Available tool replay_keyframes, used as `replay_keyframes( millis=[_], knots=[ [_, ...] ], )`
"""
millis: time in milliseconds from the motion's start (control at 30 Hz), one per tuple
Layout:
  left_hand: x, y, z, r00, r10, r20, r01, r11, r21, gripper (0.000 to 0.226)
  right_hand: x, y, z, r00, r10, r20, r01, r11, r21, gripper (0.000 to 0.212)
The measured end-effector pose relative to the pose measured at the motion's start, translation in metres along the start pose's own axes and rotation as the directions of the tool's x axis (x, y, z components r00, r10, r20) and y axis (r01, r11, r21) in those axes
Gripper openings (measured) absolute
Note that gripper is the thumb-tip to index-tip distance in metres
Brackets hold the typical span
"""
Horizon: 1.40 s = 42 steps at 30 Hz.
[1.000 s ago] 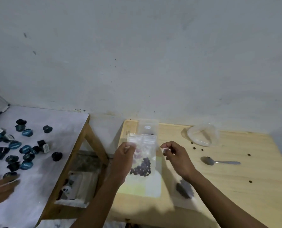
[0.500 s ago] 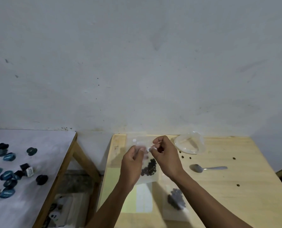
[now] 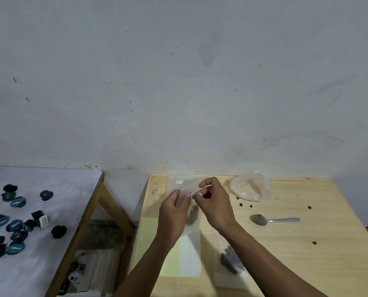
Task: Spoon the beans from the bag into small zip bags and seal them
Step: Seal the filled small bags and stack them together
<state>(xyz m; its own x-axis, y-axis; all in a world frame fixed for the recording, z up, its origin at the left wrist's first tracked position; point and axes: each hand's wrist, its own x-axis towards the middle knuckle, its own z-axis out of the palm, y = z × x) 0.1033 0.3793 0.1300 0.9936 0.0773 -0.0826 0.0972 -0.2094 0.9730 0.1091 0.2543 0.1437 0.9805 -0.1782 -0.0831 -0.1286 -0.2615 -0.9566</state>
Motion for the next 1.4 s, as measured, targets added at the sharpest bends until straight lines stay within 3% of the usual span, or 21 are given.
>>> replay_keyframes(
  millis=[300,500,533,633,700,933,1033,1167,1300,1400],
  knots=[
    [0.002,0.002,0.001,1.000,-0.013,-0.022,0.013,1.000,-0.005,0.012,-0.001,0.003,0.003,0.999,0.025,-0.044,-0.026,0.999,-0.031,0.030],
    [0.005,0.003,-0.004,1.000,-0.020,0.005,0.021,0.996,-0.091,0.016,-0.002,0.006,0.002,0.977,0.207,-0.059,-0.200,0.973,0.116,0.078],
    [0.005,0.005,-0.005,0.999,-0.030,0.023,0.033,0.993,-0.112,0.017,-0.001,0.005,0.000,0.968,0.251,-0.013,-0.245,0.952,0.183,0.075],
    [0.006,0.004,-0.009,0.994,-0.064,0.088,0.076,0.987,-0.144,0.019,-0.001,0.000,-0.006,0.940,0.298,0.168,-0.339,0.876,0.343,0.027],
    [0.006,0.003,-0.010,0.988,-0.110,0.113,0.128,0.978,-0.166,0.020,-0.001,0.002,-0.006,0.931,0.291,0.221,-0.358,0.848,0.391,0.015],
    [0.010,-0.007,-0.010,0.965,-0.257,0.055,0.262,0.954,-0.146,0.026,0.005,0.020,-0.002,0.895,0.337,0.292,-0.430,0.824,0.369,0.021],
    [0.015,-0.015,-0.013,0.933,-0.360,-0.010,0.349,0.910,-0.224,0.025,0.002,0.031,-0.005,0.876,0.349,0.332,-0.436,0.868,0.237,0.021],
    [0.023,-0.026,-0.021,0.897,-0.440,-0.024,0.404,0.842,-0.357,0.014,-0.009,0.052,-0.006,0.800,0.398,0.449,-0.474,0.878,0.066,0.028],
    [0.030,-0.051,-0.026,0.884,-0.465,0.035,0.452,0.835,-0.314,0.020,-0.008,0.072,0.003,0.839,0.434,0.330,-0.501,0.851,0.155,0.036],
    [0.028,-0.075,-0.024,0.829,-0.541,0.141,0.558,0.781,-0.282,0.032,0.003,0.084,0.013,0.863,0.470,0.184,-0.502,0.841,0.202,0.039]
  ],
)
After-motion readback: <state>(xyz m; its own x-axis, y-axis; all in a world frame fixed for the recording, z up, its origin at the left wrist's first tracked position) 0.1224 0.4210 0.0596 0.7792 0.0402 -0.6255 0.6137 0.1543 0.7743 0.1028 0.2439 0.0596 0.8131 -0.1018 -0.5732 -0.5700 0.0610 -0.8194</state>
